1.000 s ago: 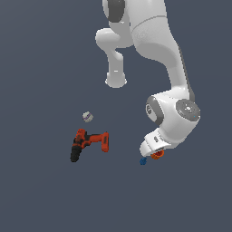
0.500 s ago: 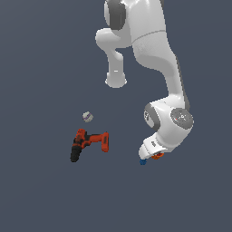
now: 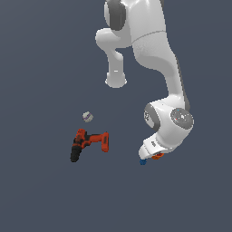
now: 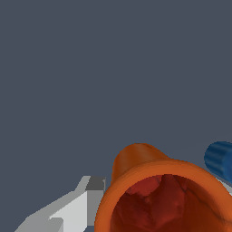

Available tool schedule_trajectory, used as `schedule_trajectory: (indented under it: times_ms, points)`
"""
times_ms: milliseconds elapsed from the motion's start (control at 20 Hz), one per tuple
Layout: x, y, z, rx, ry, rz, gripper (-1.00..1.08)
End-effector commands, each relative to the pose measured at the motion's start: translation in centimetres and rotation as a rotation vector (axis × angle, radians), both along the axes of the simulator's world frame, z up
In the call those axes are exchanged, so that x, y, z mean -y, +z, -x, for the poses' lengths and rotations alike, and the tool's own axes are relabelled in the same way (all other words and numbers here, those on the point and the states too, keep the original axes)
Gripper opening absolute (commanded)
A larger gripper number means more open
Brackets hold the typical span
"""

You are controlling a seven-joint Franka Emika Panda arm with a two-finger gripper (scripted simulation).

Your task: Pick up a designated object from a clutter of objects.

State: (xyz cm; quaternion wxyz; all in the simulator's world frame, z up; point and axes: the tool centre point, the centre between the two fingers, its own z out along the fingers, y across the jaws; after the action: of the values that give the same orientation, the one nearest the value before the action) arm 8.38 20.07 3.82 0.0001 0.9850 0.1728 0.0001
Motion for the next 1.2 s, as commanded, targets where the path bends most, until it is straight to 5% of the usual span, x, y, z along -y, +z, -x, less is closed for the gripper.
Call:
schedule_trajectory:
  times_ms: [0,600,1150]
  points:
    - [0.0,0.0,0.0,0.0,0.0,0.0,-1.0]
    - [2.0,2.3,1.2,0.0,0.0,0.0,-1.0]
    - [7.7,8.8,4.5,0.0,0.0,0.001,-1.0]
